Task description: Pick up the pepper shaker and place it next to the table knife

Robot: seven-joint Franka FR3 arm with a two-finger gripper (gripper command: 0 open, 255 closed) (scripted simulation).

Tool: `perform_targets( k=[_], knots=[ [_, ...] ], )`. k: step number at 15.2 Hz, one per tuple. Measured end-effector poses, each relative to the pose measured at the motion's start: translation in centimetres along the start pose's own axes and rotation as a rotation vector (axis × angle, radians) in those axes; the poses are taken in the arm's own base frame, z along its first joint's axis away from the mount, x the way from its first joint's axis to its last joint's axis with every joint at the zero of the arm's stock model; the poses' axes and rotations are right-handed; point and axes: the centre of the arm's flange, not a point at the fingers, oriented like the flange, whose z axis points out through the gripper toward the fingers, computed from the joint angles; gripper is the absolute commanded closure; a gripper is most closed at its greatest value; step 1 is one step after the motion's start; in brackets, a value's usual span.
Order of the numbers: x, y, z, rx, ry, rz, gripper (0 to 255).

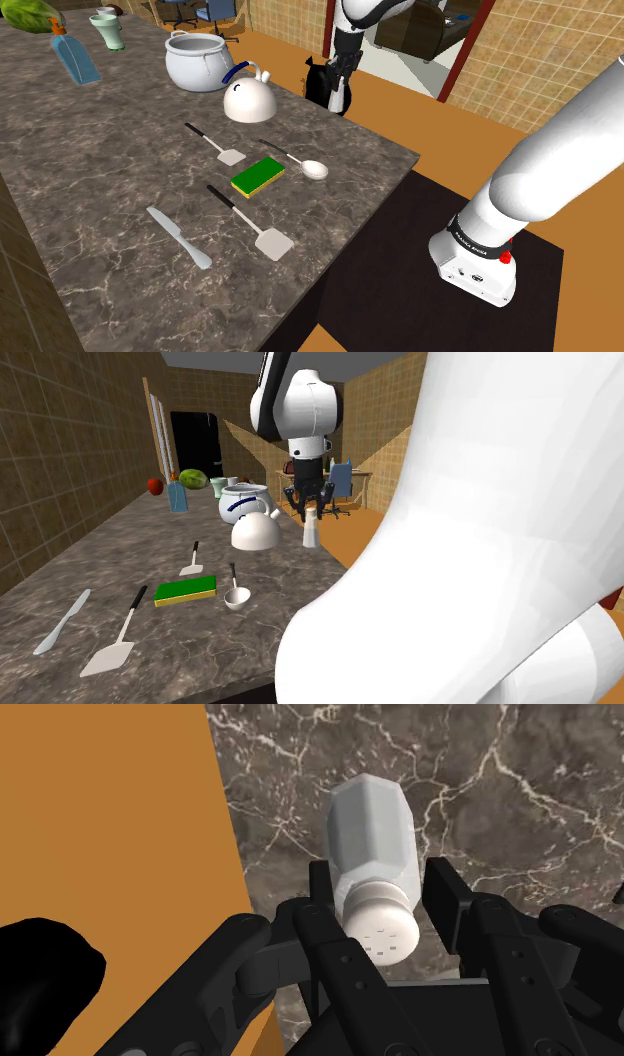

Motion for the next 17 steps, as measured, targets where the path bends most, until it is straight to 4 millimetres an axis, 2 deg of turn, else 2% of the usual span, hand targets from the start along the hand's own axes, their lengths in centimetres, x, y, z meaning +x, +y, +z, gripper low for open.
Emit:
perform_targets(
  k=[17],
  knots=[
    [0.9,0.8,-8.6,0.000,0.000,0.000,255]
  ],
)
